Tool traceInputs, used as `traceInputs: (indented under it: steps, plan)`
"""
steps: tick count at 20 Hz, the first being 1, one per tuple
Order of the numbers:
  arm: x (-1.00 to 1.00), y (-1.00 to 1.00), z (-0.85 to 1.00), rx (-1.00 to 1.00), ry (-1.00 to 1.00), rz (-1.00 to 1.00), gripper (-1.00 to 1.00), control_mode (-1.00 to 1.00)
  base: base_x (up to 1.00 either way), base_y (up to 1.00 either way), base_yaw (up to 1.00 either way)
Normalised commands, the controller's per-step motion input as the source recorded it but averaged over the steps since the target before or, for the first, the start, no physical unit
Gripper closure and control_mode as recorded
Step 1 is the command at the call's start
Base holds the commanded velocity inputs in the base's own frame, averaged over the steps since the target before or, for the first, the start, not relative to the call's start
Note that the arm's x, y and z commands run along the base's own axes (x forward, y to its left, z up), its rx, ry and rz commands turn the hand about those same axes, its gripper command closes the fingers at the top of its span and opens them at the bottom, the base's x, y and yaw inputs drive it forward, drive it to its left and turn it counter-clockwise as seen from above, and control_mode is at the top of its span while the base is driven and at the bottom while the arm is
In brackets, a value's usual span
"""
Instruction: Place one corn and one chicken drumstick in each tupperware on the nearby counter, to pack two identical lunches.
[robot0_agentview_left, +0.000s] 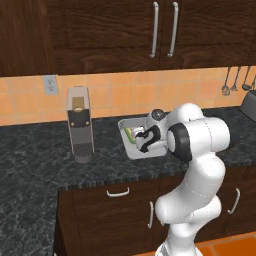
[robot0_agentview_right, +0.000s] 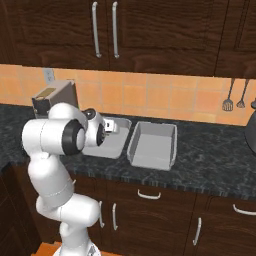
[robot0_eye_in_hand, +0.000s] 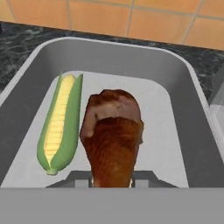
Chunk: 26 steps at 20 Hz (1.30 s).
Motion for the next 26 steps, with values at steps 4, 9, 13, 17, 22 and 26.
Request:
traceInputs:
  steps: [4, 9, 13, 17, 22, 26]
  plan:
    - [0.02, 0.01, -0.04, 0.0, 0.0, 0.0, -1.0, -1.0, 0.0, 0.0, 0.0]
    - [-0.21, 0.05, 0.56, 0.0, -0.04, 0.0, -1.0, -1.0, 0.0, 0.0, 0.0]
    - [-0.59, 0.08, 0.97, 0.01, -0.07, 0.0, -1.0, -1.0, 0.0, 0.0, 0.0]
    - [-0.74, 0.0, 0.94, 0.06, 0.0, 0.0, -1.0, -1.0, 0.0, 0.0, 0.0]
    - [-0.44, -0.03, 0.8, 0.08, 0.06, -0.01, -1.0, -1.0, 0.0, 0.0, 0.0]
    - [-0.63, 0.0, 0.94, 0.09, 0.09, -0.01, -1.0, -1.0, 0.0, 0.0, 0.0]
